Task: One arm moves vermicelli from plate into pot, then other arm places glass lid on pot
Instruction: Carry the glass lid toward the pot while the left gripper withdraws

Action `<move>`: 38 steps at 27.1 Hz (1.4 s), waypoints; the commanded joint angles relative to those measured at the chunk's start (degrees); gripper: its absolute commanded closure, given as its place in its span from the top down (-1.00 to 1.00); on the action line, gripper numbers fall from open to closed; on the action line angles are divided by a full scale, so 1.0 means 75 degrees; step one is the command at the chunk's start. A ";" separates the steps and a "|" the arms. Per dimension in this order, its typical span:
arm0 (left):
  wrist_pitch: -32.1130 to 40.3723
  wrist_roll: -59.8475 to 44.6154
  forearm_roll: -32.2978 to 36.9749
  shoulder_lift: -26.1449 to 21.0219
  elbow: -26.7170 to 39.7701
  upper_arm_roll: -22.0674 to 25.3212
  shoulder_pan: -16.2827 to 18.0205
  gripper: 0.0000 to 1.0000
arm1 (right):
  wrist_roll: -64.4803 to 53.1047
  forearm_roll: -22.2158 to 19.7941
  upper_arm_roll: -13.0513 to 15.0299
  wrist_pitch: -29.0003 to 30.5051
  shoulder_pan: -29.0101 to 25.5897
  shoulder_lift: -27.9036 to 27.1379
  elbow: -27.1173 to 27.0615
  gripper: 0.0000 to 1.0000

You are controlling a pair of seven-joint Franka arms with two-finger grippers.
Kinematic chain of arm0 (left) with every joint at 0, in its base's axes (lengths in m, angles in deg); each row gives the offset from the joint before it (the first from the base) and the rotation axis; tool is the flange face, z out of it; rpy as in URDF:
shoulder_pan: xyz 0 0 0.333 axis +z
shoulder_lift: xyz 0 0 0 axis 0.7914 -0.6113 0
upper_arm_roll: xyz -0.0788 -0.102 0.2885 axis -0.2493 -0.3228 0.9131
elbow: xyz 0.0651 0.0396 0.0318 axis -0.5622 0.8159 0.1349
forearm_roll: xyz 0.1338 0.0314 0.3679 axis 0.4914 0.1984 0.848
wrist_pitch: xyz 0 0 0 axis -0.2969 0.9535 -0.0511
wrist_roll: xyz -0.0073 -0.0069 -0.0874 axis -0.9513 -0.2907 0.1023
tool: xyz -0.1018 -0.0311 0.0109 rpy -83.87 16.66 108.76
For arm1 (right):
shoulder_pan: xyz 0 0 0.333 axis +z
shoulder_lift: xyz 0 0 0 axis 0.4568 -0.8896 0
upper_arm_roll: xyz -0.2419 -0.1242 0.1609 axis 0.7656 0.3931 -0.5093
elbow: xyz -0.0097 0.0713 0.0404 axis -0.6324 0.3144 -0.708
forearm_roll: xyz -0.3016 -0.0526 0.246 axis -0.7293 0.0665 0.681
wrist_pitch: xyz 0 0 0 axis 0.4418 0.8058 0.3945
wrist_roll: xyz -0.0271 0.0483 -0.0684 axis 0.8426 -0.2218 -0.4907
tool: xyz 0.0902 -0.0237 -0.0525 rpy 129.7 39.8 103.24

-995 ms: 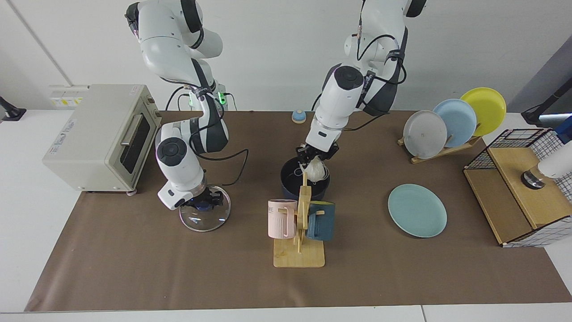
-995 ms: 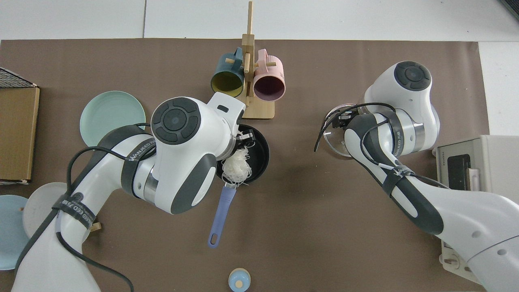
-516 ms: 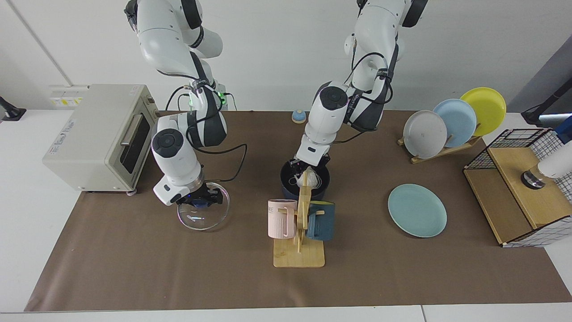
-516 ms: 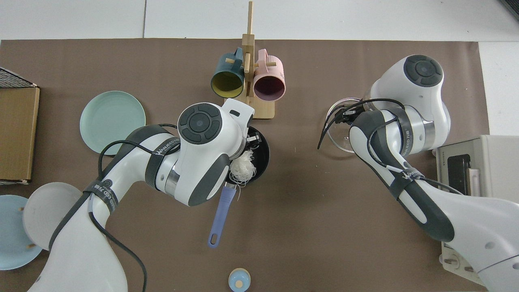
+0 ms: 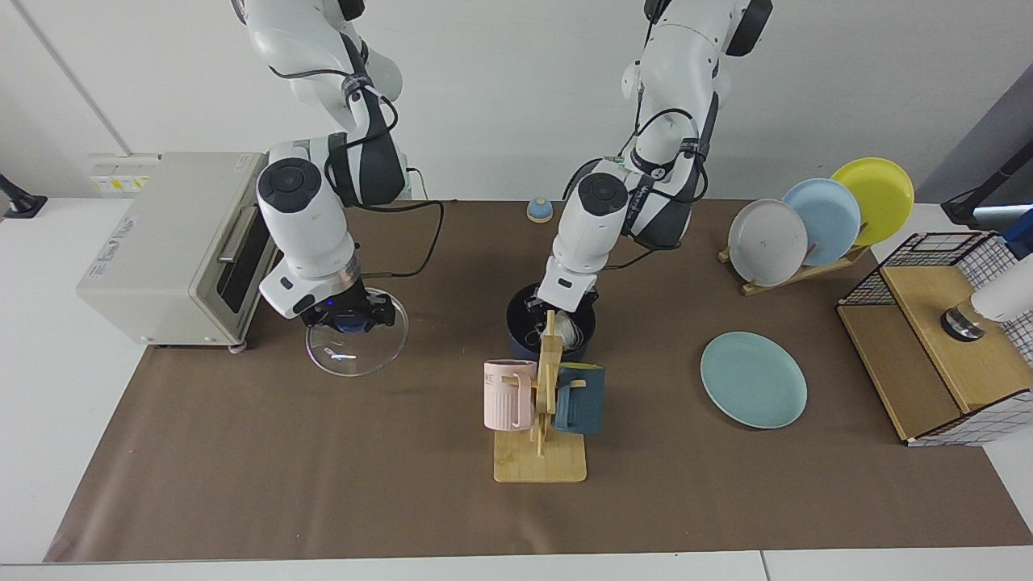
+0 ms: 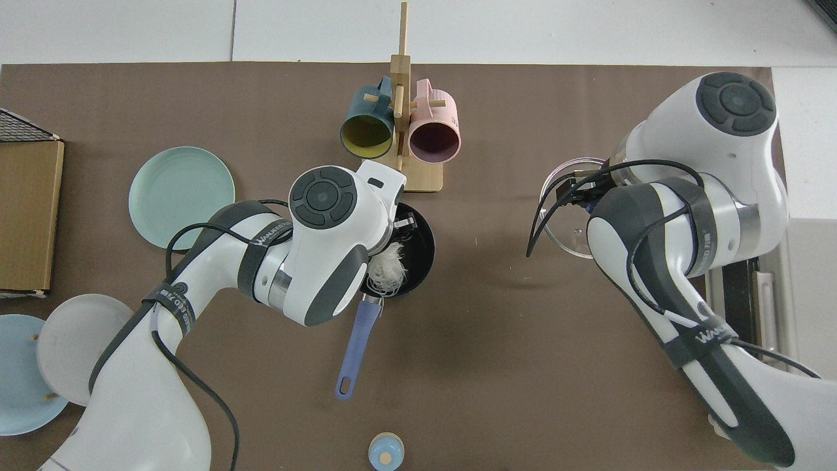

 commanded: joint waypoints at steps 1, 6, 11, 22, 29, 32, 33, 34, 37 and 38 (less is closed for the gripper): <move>-0.0094 -0.0178 0.0129 0.0122 0.0041 0.0017 0.0062 0.98 | -0.0110 0.0107 -0.0033 0.1016 0.0038 0.0706 0.1375 -1.00; 0.0304 -0.0154 0.0117 0.0402 -0.0169 0.0063 0.0097 0.99 | -0.0098 0.0107 -0.0033 0.1698 0.0038 0.0942 0.2046 -1.00; 0.1557 -0.0072 0.0059 0.1117 -0.0615 -0.0007 0.0530 0.99 | 0.0369 0.0329 -0.0033 0.1687 0.0236 0.0942 0.2022 -1.00; 0.2976 0.1577 -0.0432 0.2570 -0.0686 -0.0007 0.2029 1.00 | 0.2454 0.0341 -0.0033 0.1652 0.1302 0.0836 0.1543 -1.00; 0.4276 0.2424 -0.0434 0.3274 -0.0907 0.0099 0.2347 1.00 | 0.3474 0.0353 -0.0021 0.1172 0.2005 0.0602 0.0875 -1.00; 0.5072 0.2517 -0.0375 0.3380 -0.1260 0.0087 0.2347 1.00 | 0.4118 0.0283 -0.0021 0.0868 0.2509 0.0287 0.0395 -1.00; 0.5284 0.2634 -0.0352 0.3380 -0.1283 0.0110 0.2347 1.00 | 0.4306 0.0248 -0.0009 0.0785 0.2603 0.0181 0.0231 -1.00; 0.5437 0.2786 -0.0340 0.3403 -0.1284 0.0145 0.2359 1.00 | 0.4482 0.0224 -0.0009 0.0692 0.2685 0.0064 0.0032 -1.00; 0.5462 0.3184 -0.0375 0.3544 -0.1284 0.0227 0.2615 1.00 | 0.4974 0.0177 0.0002 0.0201 0.3013 -0.0486 -0.0857 -1.00; 0.5427 0.3325 -0.0433 0.3544 -0.1284 0.0239 0.2756 1.00 | 0.5127 0.0119 0.0037 -0.0034 0.3153 -0.0708 -0.1185 -1.00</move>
